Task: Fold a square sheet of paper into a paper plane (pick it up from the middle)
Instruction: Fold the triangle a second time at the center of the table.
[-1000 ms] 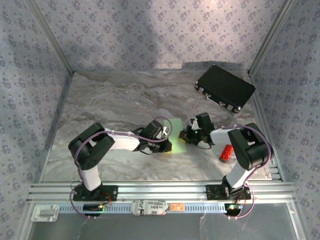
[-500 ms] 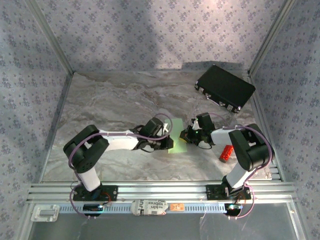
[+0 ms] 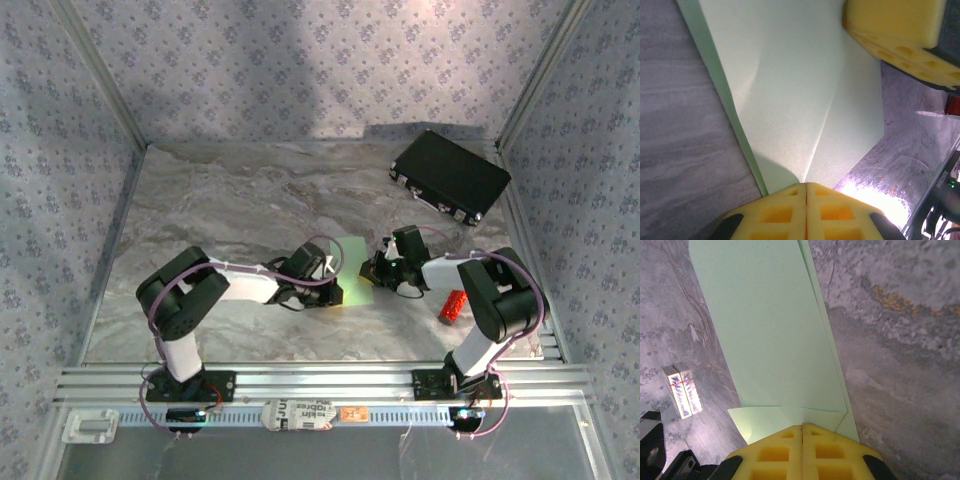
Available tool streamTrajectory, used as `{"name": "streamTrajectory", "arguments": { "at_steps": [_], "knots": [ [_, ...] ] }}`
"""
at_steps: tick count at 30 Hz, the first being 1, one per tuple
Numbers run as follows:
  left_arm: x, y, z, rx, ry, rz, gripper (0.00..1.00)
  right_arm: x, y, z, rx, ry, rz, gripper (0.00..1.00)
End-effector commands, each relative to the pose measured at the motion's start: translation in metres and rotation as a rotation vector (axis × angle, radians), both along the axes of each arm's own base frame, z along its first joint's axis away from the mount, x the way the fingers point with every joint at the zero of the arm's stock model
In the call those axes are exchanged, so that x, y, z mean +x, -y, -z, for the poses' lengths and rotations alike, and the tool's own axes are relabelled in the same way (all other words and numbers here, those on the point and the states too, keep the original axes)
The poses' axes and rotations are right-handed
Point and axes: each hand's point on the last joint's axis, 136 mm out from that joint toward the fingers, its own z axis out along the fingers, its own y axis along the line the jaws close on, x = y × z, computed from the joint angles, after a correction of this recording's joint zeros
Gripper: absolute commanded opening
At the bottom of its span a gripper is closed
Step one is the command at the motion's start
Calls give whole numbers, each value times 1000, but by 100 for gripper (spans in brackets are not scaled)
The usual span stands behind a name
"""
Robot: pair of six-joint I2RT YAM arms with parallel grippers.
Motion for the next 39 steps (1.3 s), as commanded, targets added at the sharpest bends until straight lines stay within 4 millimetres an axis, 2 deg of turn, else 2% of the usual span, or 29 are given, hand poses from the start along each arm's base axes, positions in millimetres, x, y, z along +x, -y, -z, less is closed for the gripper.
{"name": "streamTrajectory", "arguments": {
  "at_steps": [1, 4, 7, 11, 15, 19, 25, 32, 39],
  "knots": [
    [-16, -15, 9, 46, -43, 8, 6, -14, 17, 22, -76, -81, 37, 0],
    [-17, -17, 3, 45, -29, 14, 6, -13, 17, 21, -74, -79, 36, 0],
    [-12, -12, -14, 13, 11, 15, 6, -13, 14, 20, -61, -75, 27, 0],
    [7, -2, -42, -33, 81, -3, 6, -11, 11, 16, -45, -65, 17, 0],
    [30, 11, -53, -65, 102, -25, 6, -9, 11, 15, -46, -60, 19, 0],
    [45, 26, -47, -71, 91, -29, 6, -9, 11, 15, -48, -63, 20, 0],
    [52, 44, -33, -72, 47, -8, 5, -9, 10, 16, -46, -65, 18, 0],
    [47, 47, -11, -29, 17, 7, 5, -10, 10, 16, -47, -66, 18, 0],
    [30, 34, 9, 59, 8, 27, 6, -10, 11, 16, -52, -66, 18, 0]
  ]
}}
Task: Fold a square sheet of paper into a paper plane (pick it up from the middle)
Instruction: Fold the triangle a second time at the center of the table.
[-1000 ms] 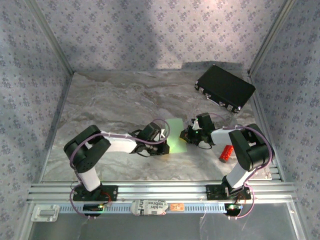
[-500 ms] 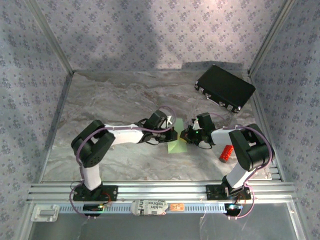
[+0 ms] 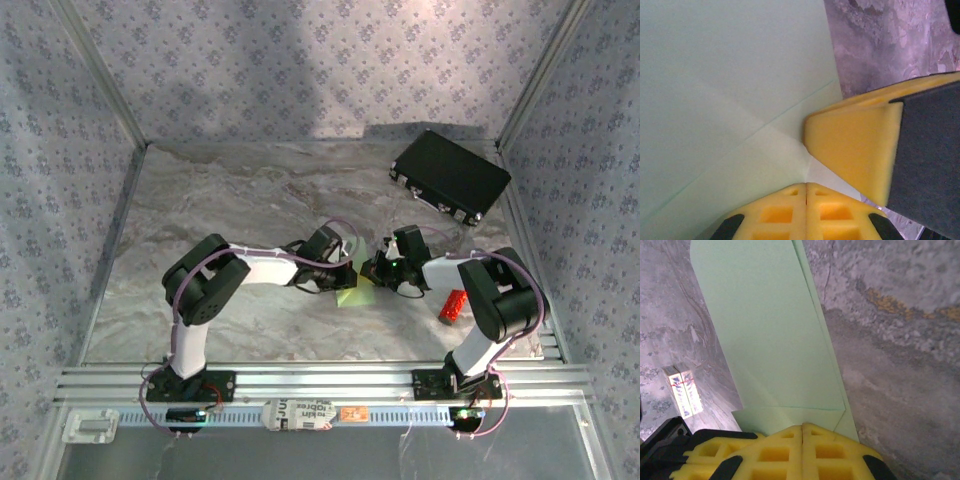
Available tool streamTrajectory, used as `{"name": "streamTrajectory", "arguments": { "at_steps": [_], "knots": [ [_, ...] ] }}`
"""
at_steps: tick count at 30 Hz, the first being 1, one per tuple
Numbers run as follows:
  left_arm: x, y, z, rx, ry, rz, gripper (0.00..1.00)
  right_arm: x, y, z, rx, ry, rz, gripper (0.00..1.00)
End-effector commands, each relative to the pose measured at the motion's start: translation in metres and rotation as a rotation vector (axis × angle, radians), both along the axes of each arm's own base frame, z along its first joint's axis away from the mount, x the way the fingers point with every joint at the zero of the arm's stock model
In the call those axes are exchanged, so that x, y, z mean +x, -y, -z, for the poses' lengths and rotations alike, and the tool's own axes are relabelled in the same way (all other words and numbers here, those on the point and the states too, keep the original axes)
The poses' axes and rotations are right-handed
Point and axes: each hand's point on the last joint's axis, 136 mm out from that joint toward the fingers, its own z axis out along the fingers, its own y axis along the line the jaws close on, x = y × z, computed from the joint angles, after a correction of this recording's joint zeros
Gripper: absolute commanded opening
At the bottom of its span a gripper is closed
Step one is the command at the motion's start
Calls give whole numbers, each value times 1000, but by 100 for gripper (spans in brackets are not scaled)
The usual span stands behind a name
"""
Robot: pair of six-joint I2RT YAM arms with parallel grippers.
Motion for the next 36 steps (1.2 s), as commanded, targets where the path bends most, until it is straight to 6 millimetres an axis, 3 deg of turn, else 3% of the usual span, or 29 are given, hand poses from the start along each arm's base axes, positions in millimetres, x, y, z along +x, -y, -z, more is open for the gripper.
{"name": "streamTrajectory", "arguments": {
  "at_steps": [1, 13, 28, 31, 36],
  "knots": [
    [-14, -8, 13, 52, -13, 30, 6, -10, 11, 16, -57, -65, 19, 0],
    [-5, 4, -30, -23, 59, 38, 7, -11, 13, 17, -64, -64, 23, 0],
    [-20, -15, 18, 70, -23, 30, 6, -9, 10, 13, -49, -53, 17, 0],
    [-20, -14, 14, 56, -16, 29, 6, -4, 5, 2, -21, -25, 1, 0],
    [-14, -6, -22, -14, 44, 38, 9, 5, 5, -31, -25, 60, -8, 2]
  ]
}}
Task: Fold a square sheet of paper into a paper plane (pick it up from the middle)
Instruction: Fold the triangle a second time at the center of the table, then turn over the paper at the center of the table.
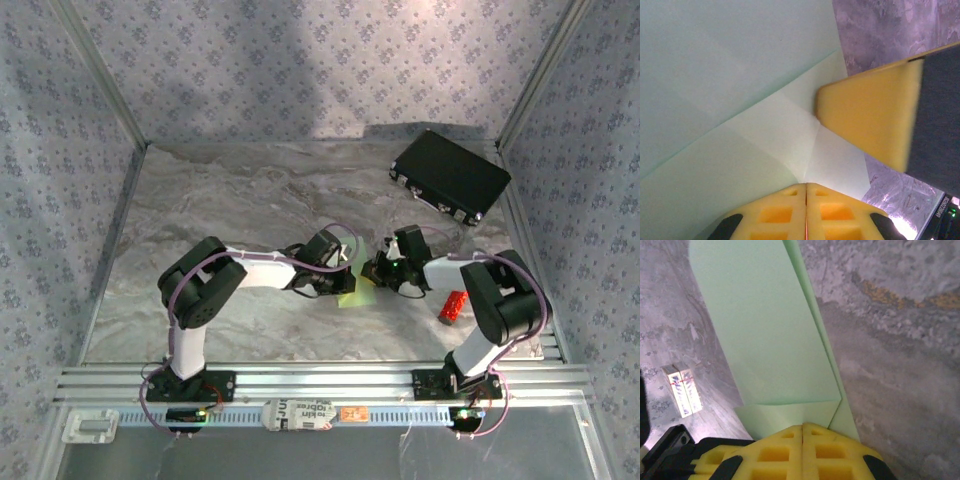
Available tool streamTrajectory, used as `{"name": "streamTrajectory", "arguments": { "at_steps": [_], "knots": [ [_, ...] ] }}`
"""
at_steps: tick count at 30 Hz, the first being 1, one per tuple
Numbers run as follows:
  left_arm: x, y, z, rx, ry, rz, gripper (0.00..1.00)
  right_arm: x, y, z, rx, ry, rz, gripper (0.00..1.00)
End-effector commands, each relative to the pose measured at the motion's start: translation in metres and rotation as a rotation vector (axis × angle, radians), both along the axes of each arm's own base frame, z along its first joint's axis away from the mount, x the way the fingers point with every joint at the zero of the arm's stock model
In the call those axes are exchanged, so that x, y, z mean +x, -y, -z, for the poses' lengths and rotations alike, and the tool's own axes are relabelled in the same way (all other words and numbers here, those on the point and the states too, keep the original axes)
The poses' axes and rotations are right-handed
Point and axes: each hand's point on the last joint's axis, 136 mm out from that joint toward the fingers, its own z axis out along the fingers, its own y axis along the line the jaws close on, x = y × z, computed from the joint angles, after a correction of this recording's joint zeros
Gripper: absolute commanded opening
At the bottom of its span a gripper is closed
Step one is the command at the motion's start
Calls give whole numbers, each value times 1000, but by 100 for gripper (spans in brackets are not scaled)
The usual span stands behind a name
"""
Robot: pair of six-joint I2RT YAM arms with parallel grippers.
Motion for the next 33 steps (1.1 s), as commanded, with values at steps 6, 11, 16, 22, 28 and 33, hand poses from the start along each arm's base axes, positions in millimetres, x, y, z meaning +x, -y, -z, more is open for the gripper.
{"name": "streamTrajectory", "arguments": {
  "at_steps": [6, 11, 16, 22, 28, 33],
  "knots": [
    [17, -8, -56, -50, 112, -11, 13, -6, 22, -36, -95, 72, 8, 11],
    [27, -16, -50, -38, 92, -14, 12, -25, 29, -35, -97, 47, 28, 21],
    [27, -16, -41, -21, 79, 2, 12, -40, 28, -30, -87, 8, 24, 27],
    [28, -19, -18, 26, 50, -3, 10, -50, 22, -23, -80, -29, 5, 31],
    [23, -28, 4, 82, 30, 0, 9, -57, 22, -16, -116, -64, 4, 35],
    [18, -34, 13, 96, 16, 1, 8, -61, 18, -12, -123, -81, -17, 36]
  ]
}}
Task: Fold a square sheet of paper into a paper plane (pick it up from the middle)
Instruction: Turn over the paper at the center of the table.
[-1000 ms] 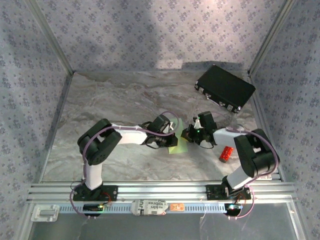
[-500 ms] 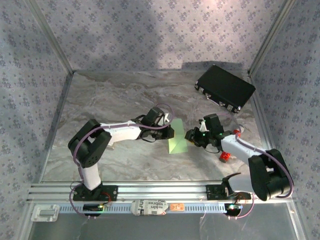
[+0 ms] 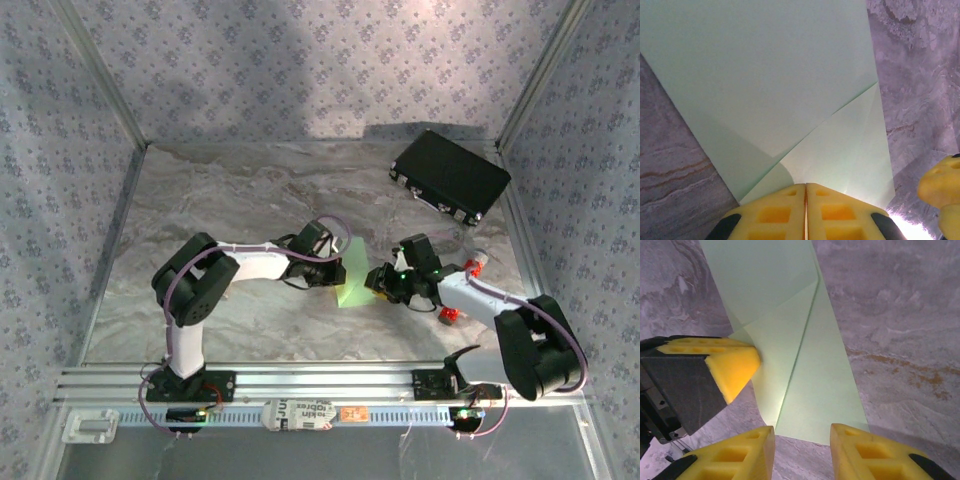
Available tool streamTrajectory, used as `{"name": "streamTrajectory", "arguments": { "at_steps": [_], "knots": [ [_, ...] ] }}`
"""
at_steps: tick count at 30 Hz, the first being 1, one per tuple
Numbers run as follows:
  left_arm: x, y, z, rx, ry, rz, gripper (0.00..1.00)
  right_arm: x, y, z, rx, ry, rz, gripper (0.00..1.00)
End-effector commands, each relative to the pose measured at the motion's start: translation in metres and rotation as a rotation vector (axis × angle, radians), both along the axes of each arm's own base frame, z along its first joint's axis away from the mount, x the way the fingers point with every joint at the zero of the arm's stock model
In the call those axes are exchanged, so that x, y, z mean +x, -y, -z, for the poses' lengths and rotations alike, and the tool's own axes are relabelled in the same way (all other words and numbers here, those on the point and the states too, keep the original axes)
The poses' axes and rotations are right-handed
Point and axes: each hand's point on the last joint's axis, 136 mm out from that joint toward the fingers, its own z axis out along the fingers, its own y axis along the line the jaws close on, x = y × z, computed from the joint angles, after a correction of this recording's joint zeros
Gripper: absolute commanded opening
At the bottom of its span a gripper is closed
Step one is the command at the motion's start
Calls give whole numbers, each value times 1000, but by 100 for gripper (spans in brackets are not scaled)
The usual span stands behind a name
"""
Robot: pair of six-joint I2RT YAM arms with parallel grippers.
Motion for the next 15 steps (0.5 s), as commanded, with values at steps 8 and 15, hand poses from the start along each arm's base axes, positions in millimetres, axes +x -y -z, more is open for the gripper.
{"name": "streamTrajectory", "arguments": {
  "at_steps": [8, 15],
  "knots": [
    [-6, -7, 9, 26, 0, 16, 8, -10, -2, 16, -72, -69, -16, 38],
    [-5, -6, 8, 21, -3, 18, 8, -6, -7, 20, -78, -72, -25, 41]
  ]
}}
